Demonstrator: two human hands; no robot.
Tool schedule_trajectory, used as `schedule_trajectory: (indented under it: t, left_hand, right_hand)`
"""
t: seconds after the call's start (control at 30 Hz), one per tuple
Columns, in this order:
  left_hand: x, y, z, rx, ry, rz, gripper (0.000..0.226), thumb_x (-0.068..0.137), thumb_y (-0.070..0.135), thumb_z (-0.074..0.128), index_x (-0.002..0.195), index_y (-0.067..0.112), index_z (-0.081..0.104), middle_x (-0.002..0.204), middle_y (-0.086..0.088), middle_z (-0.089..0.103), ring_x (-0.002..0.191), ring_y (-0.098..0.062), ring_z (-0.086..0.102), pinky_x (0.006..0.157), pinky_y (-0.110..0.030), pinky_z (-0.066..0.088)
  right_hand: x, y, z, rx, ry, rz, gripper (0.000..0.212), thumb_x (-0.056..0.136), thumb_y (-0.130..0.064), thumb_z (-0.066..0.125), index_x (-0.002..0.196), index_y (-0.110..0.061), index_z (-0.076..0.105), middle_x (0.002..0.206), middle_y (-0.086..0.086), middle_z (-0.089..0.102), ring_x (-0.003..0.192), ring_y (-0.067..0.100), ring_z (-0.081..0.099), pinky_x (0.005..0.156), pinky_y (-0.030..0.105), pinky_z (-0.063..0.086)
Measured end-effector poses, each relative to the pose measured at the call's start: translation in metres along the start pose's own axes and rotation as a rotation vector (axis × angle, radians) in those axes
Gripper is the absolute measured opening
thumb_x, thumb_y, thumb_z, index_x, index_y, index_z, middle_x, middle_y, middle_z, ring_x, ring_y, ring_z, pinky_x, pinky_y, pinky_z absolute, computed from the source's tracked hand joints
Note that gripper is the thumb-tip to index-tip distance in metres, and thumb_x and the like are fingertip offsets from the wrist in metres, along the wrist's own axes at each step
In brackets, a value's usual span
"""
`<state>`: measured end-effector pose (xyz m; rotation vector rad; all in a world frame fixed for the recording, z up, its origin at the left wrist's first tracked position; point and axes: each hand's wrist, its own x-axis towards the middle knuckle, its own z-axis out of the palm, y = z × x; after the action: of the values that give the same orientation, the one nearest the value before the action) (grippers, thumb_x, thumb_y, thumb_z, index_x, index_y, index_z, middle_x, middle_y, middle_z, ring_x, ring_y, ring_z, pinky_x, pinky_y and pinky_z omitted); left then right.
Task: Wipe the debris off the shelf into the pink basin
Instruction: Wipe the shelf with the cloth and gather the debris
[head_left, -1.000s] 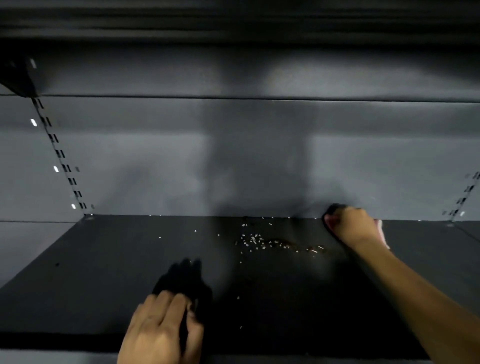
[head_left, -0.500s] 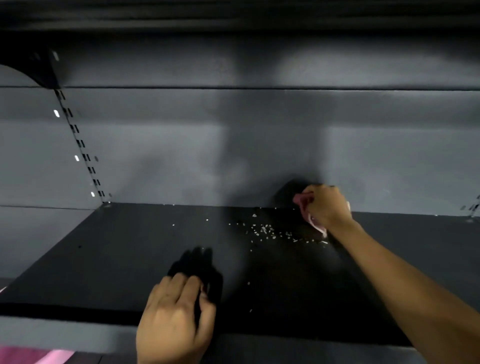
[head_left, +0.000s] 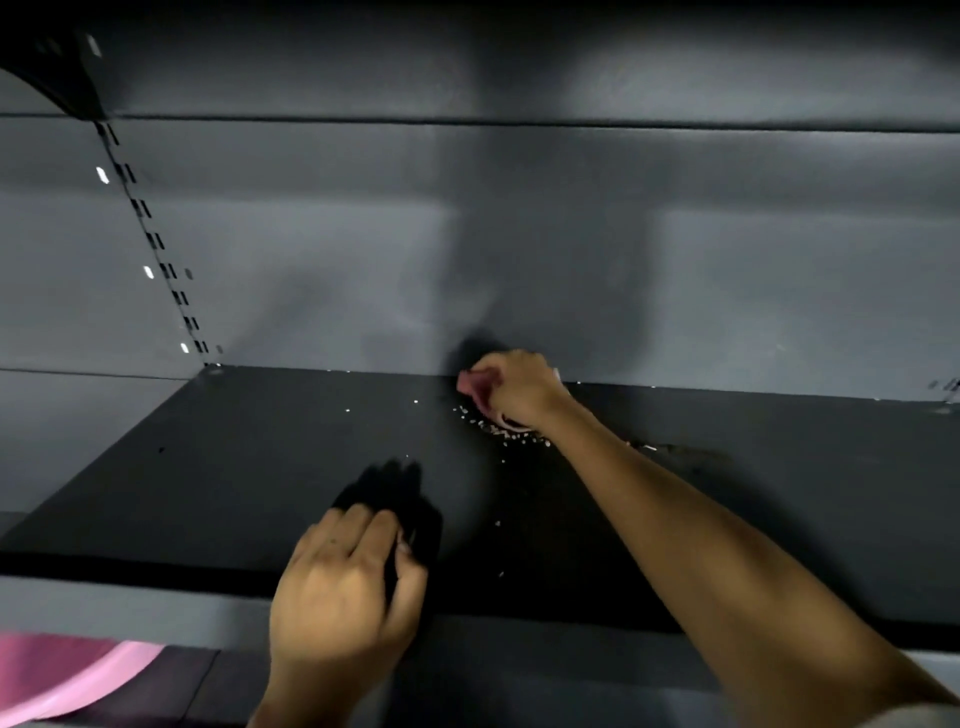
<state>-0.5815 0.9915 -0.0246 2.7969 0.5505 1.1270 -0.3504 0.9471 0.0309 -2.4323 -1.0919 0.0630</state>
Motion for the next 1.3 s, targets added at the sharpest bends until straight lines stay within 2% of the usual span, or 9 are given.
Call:
schedule_trajectory:
  t: [0.17,0.3,0.43,0.5,0.63,0.9,1.1,1.17,1.3]
  left_hand:
    - [0.0,-0.003,-0.001,0.006,-0.018,0.008,0.022,0.075,0.025,0.04,0.06,0.012,0.05,0.06,-0.008,0.049,0.055,-0.032,0.049,0.062,-0.036,0.032]
    - [-0.002,-0.003,0.0,0.009,-0.008,0.029,0.025,0.078,0.025,0.04,0.062,0.011,0.053,0.06,-0.007,0.049,0.055,-0.031,0.049,0.061,-0.035,0.033]
    - [-0.003,-0.002,0.002,0.022,0.042,0.09,0.029,0.083,0.022,0.038,0.064,0.01,0.056,0.061,-0.006,0.048,0.054,-0.028,0.047,0.061,-0.034,0.037]
    - [-0.003,-0.001,0.002,0.029,0.071,0.104,0.031,0.085,0.021,0.038,0.063,0.009,0.056,0.061,-0.007,0.048,0.054,-0.029,0.047,0.063,-0.034,0.036]
    - [-0.002,0.0,0.003,0.035,0.086,0.117,0.032,0.086,0.021,0.037,0.064,0.008,0.056,0.062,-0.009,0.048,0.055,-0.03,0.045,0.061,-0.035,0.034]
    - [-0.002,-0.003,0.002,0.004,0.031,0.09,0.031,0.082,0.025,0.037,0.065,0.008,0.056,0.062,-0.009,0.049,0.055,-0.032,0.048,0.058,-0.038,0.04]
    - [-0.001,-0.002,0.001,0.015,0.047,0.069,0.029,0.079,0.025,0.039,0.062,0.008,0.055,0.06,-0.011,0.05,0.055,-0.035,0.051,0.062,-0.037,0.033]
    - [-0.001,-0.003,0.002,0.02,0.043,0.074,0.029,0.079,0.025,0.039,0.062,0.008,0.056,0.06,-0.011,0.051,0.054,-0.035,0.051,0.062,-0.037,0.033]
    - [-0.003,-0.004,0.003,0.019,0.032,0.084,0.029,0.081,0.024,0.038,0.063,0.009,0.056,0.061,-0.008,0.05,0.055,-0.032,0.049,0.061,-0.037,0.037]
  right_hand:
    - [-0.035,0.032,-0.071,0.362,0.201,0.061,0.027,0.074,0.003,0.058,0.087,-0.016,0.07,0.083,0.02,0.075,0.075,0.026,0.072,0.068,0.034,0.06]
    - [-0.083,0.101,-0.136,0.003,0.378,0.22,0.027,0.075,-0.001,0.061,0.095,-0.016,0.07,0.09,0.016,0.074,0.08,0.012,0.062,0.063,0.01,0.043]
    - [-0.128,0.169,-0.132,-0.107,-0.026,0.536,0.029,0.091,-0.025,0.052,0.116,-0.017,0.063,0.106,0.018,0.071,0.094,0.033,0.066,0.083,0.035,0.052]
    - [-0.142,0.188,-0.11,-0.195,-0.187,0.578,0.047,0.096,-0.03,0.042,0.141,-0.021,0.035,0.147,0.014,0.04,0.133,0.031,0.04,0.112,0.04,0.031]
    - [-0.133,0.177,-0.084,-0.211,-0.108,0.483,0.052,0.097,-0.029,0.039,0.145,-0.029,0.02,0.157,0.0,0.016,0.145,0.025,0.012,0.119,0.038,0.014]
    - [-0.078,0.065,-0.007,-0.095,-0.11,0.113,0.054,0.087,-0.015,0.05,0.138,-0.023,0.036,0.148,0.011,0.037,0.135,0.029,0.035,0.113,0.037,0.025]
    - [-0.062,0.016,-0.014,0.767,0.146,0.161,0.048,0.085,0.006,0.034,0.118,-0.022,0.055,0.09,0.012,0.069,0.071,0.022,0.07,0.062,0.036,0.06]
    - [-0.069,0.033,-0.038,1.088,0.226,0.18,0.043,0.087,0.011,0.033,0.101,-0.019,0.06,0.064,0.006,0.062,0.037,0.013,0.057,0.033,0.023,0.046]
    - [-0.101,0.106,-0.083,0.88,0.359,0.395,0.034,0.089,0.008,0.041,0.109,-0.015,0.054,0.074,0.015,0.061,0.034,0.02,0.058,0.031,0.025,0.047]
